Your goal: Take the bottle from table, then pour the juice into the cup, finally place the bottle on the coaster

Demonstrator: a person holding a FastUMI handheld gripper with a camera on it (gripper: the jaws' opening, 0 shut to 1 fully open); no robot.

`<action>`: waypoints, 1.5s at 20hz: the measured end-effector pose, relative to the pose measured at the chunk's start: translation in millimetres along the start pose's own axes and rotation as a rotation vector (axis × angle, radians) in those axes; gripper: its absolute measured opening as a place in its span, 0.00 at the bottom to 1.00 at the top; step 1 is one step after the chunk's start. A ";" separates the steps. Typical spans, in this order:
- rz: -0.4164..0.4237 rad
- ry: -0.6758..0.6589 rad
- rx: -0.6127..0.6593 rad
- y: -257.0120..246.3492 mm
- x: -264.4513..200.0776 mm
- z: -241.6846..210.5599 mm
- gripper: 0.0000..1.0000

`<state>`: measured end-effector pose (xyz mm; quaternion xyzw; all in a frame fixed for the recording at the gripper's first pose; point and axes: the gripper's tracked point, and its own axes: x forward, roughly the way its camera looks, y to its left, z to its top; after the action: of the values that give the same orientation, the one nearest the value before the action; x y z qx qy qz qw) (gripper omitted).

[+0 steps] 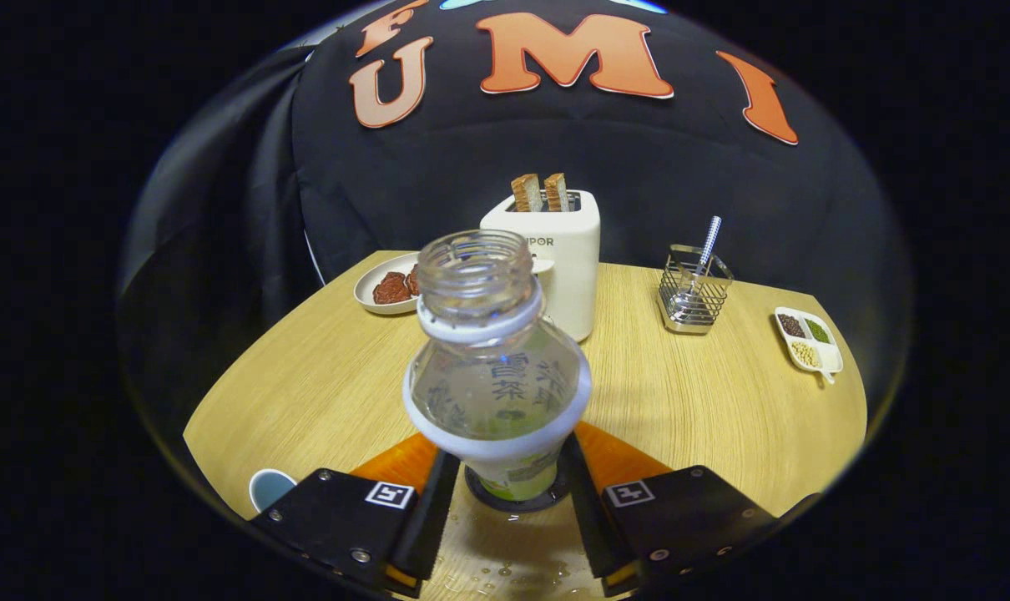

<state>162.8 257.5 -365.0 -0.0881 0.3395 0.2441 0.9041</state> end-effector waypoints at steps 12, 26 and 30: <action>-0.106 -0.141 0.049 -34.7 -119.6 62.5 0.98; -0.481 -0.433 0.061 -132.1 -405.2 123.6 0.98; -0.544 -0.455 0.103 -143.5 -453.4 101.1 0.98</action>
<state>-2.4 -6.8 8.0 -0.0730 0.1054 -0.0093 0.9917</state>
